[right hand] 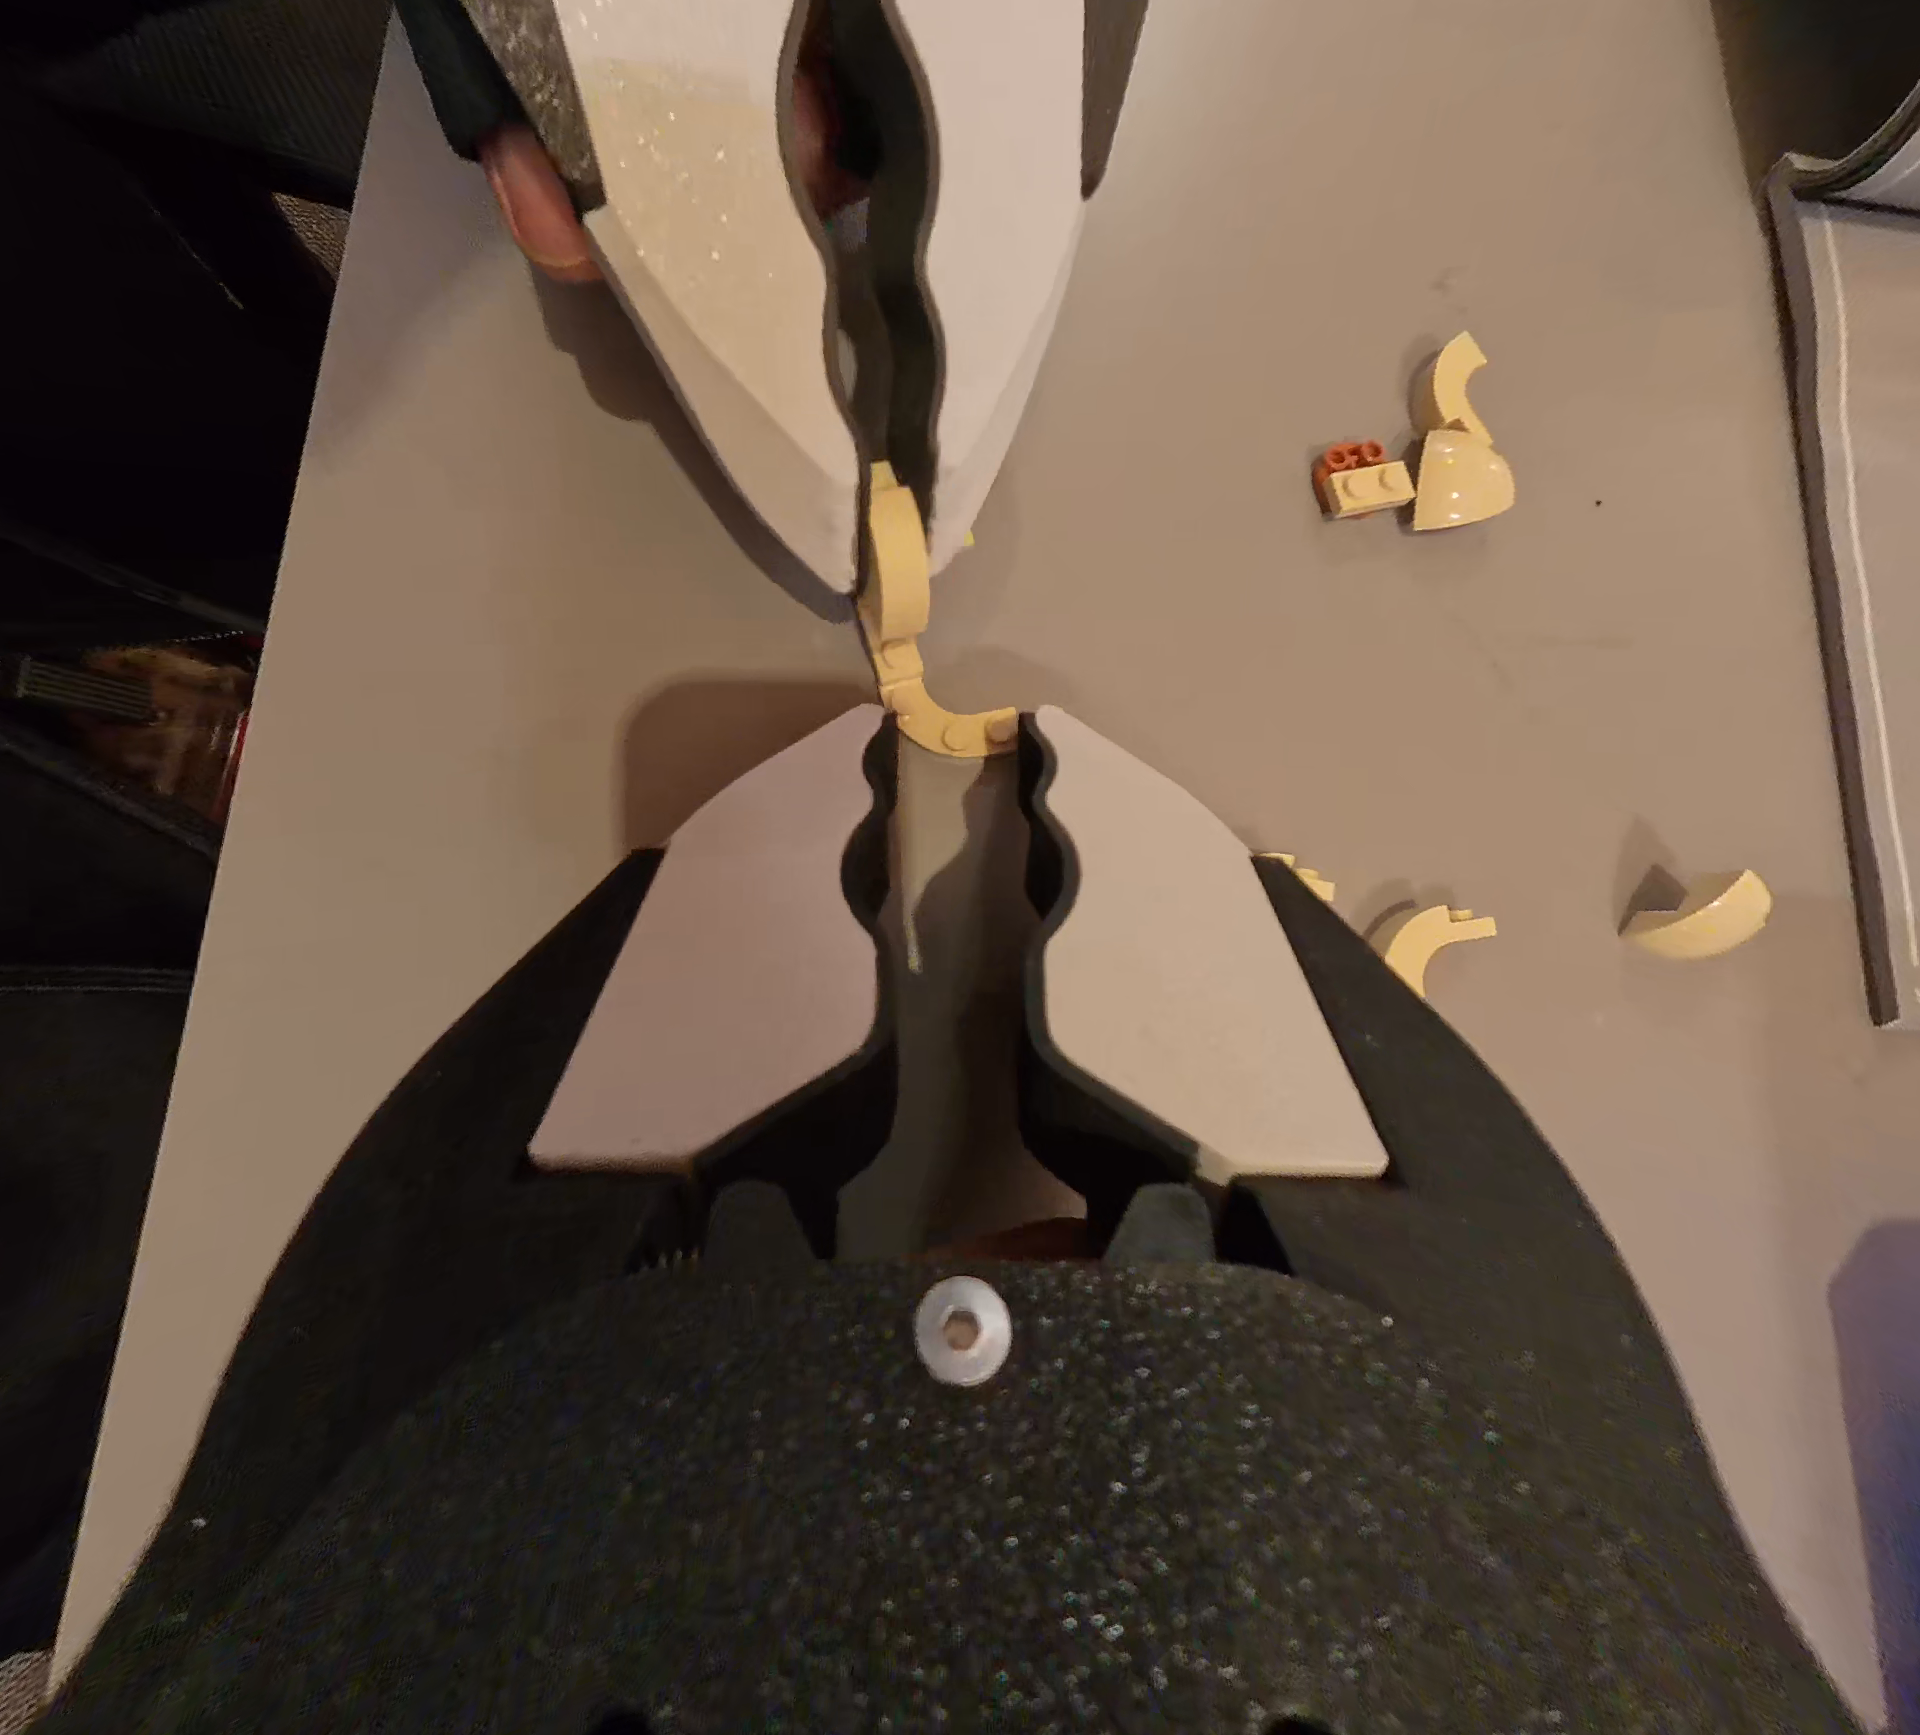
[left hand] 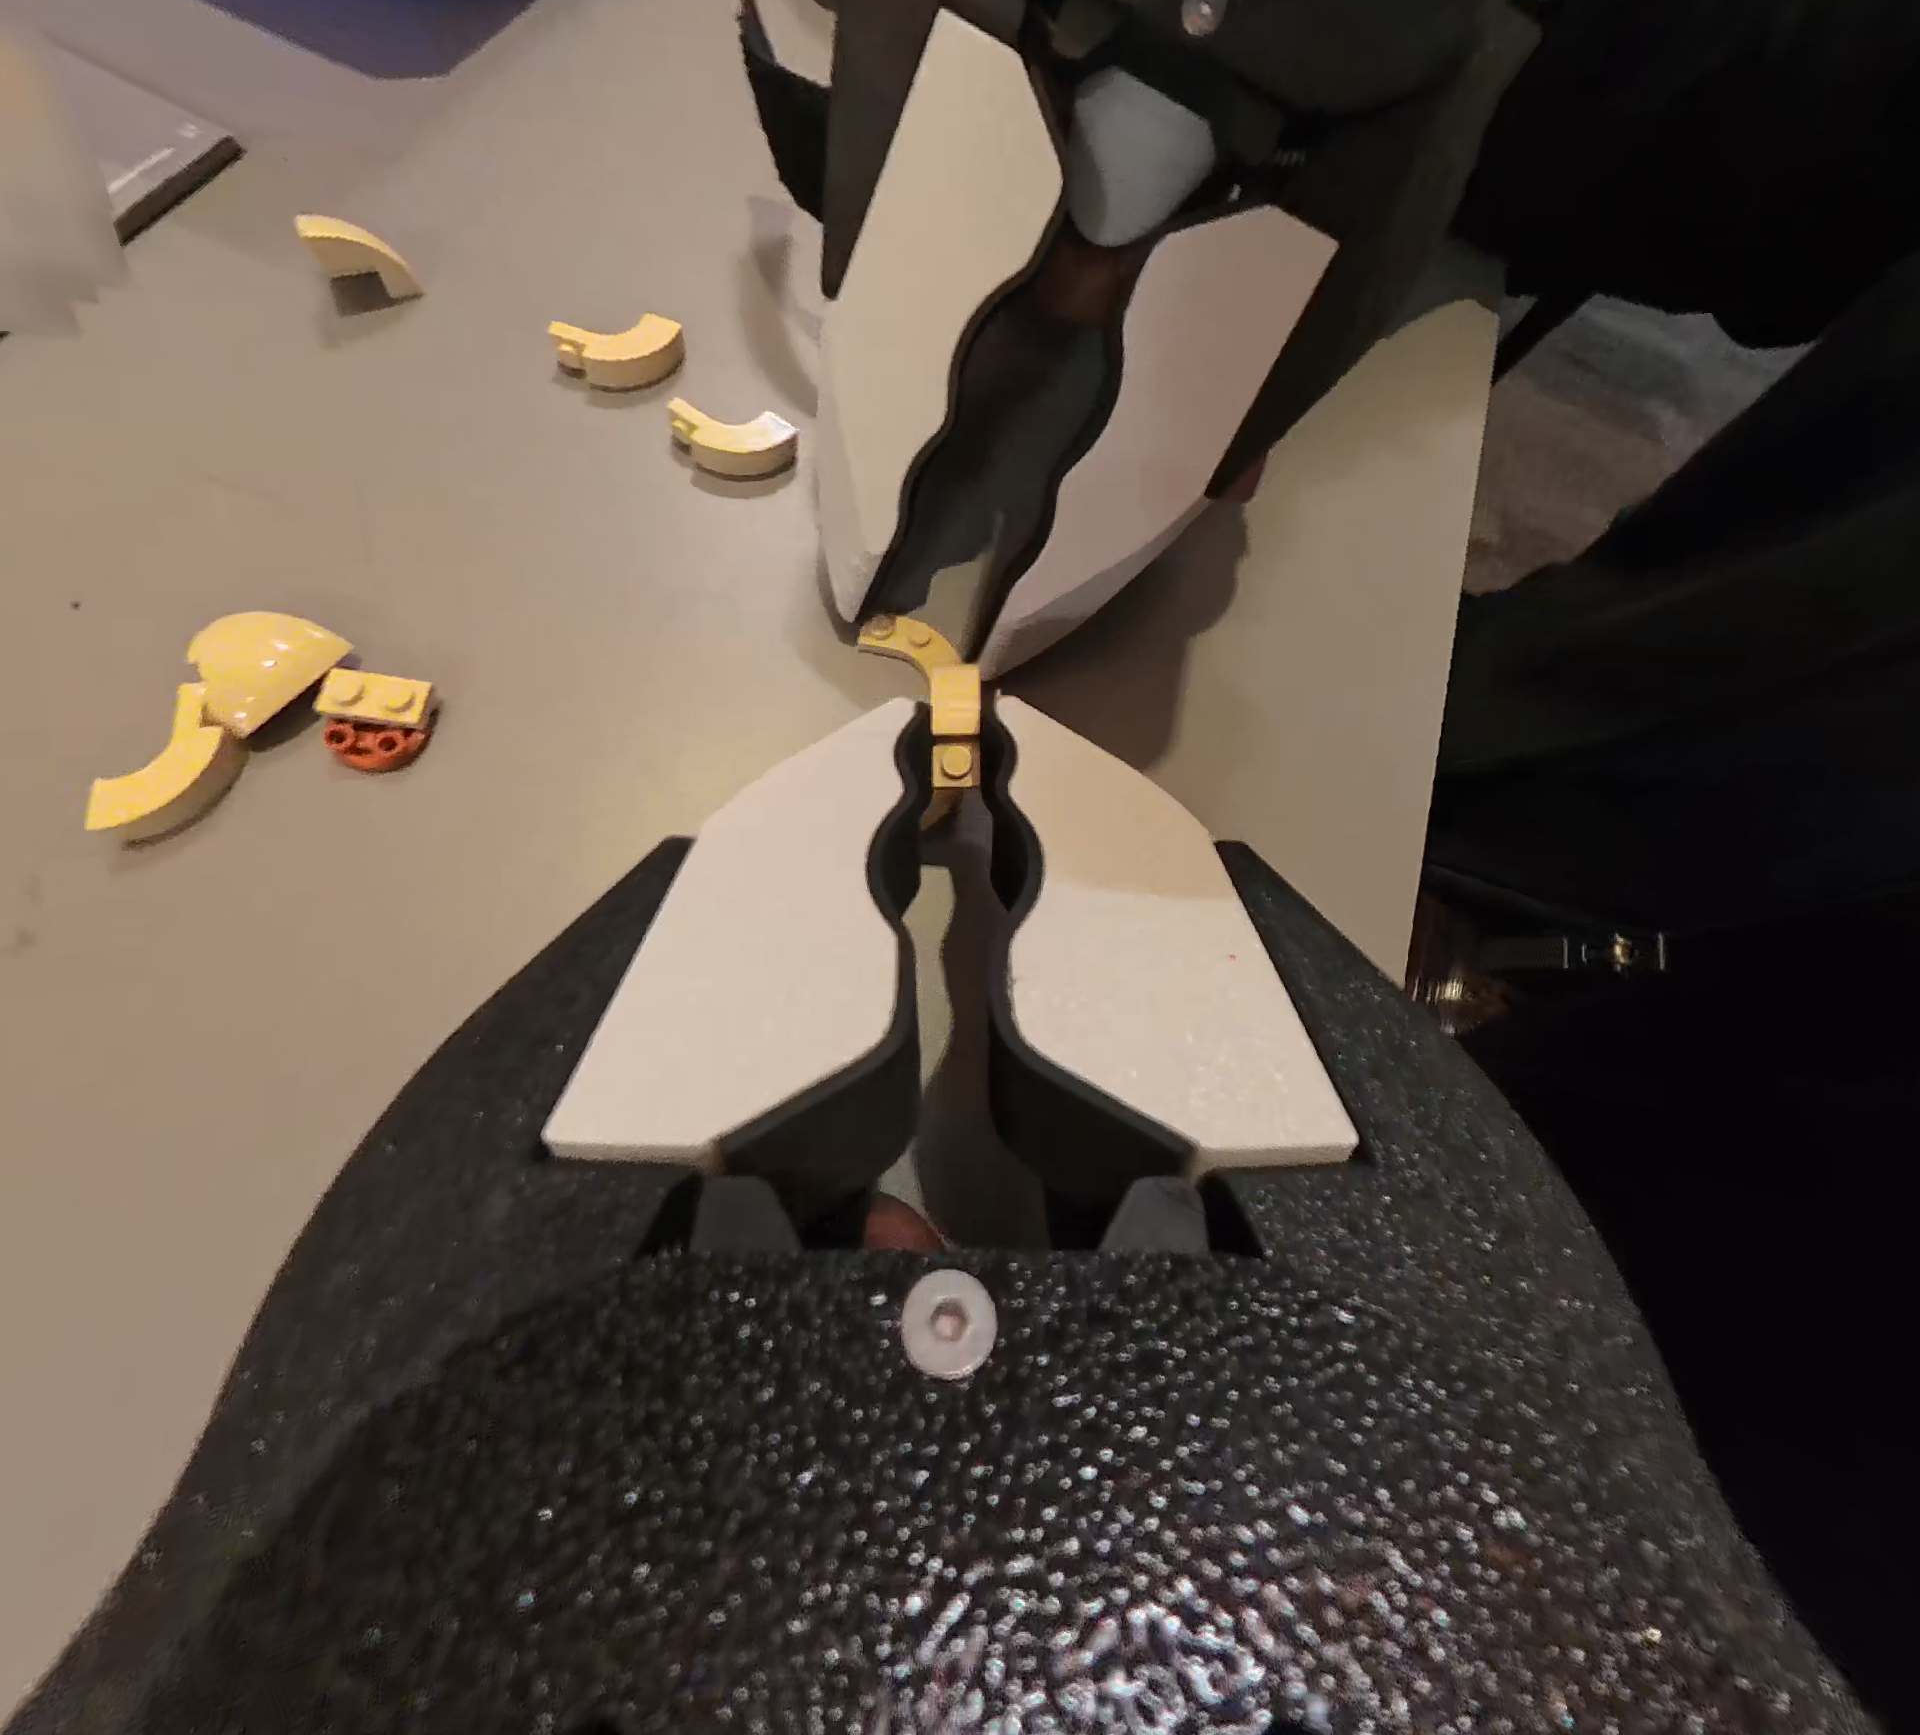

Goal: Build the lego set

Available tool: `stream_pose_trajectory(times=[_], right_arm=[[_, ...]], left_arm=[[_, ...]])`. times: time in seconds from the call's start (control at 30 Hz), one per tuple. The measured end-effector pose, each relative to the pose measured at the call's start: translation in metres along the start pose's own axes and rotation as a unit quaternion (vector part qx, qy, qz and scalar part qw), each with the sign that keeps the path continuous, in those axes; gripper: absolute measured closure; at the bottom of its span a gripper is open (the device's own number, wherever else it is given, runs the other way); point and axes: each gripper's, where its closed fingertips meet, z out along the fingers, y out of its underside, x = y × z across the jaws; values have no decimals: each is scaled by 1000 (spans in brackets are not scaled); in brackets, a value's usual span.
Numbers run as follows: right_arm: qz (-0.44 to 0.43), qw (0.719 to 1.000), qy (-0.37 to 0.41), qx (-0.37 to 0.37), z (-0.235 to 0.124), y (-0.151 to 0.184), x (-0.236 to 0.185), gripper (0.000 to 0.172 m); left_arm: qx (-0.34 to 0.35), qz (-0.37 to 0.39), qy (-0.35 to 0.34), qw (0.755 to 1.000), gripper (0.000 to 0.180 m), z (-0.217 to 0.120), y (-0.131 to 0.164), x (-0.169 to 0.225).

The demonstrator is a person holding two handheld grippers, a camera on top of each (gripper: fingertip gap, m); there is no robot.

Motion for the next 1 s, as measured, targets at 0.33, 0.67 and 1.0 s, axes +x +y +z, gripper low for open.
stream_pose_trajectory(times=[0.33,0.67,1.0], right_arm=[[-10,1000,9,3,-2,0,1,160],[-17,1000,-8,-1,-5,3,1,149],[9,1000,7,-27,2,1,4,164]], left_arm=[[-24,66,-18,997,173,2,-1,-3],[-50,87,-18,995,173,1,-2,-7],[-53,92,-25,994,173,-2,-2,-9]])
